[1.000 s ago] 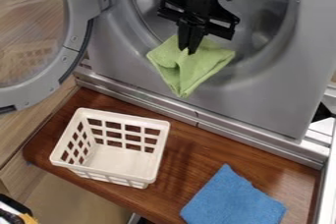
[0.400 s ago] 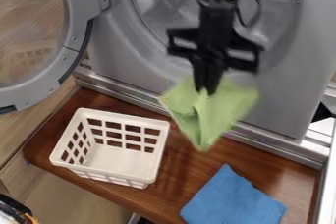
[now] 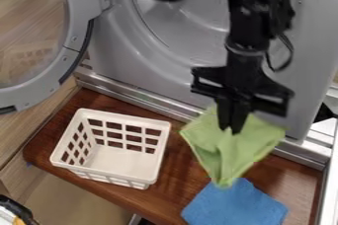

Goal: Put the green cloth on top of the blue cloth

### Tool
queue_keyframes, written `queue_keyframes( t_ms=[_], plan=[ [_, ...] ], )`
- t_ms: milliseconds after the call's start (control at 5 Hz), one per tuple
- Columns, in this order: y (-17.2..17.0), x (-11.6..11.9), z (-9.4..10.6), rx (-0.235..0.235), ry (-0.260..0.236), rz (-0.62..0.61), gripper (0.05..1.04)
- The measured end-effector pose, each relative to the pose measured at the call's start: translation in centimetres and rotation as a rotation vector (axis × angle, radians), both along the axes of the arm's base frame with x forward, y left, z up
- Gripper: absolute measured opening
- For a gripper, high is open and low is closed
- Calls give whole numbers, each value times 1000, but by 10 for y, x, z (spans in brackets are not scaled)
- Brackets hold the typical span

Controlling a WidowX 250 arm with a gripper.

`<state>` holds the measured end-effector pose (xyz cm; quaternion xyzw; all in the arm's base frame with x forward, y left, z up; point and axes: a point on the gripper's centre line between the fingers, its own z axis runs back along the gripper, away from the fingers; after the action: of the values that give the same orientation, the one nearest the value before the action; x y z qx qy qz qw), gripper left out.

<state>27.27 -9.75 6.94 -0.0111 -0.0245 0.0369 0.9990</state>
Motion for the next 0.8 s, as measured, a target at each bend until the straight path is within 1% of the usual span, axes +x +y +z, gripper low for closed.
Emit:
queue_keyframes(
  t_ms=[200, 400, 600, 800],
  plan=[
    [-11, 4, -17, -39, -24, -9, 54],
    [-30, 4, -42, -28, -22, -25, 54],
    [-49, 2, -56, -29, -35, -42, 54],
    [-55, 3, -75, -38, -12, -23, 54]
  ],
)
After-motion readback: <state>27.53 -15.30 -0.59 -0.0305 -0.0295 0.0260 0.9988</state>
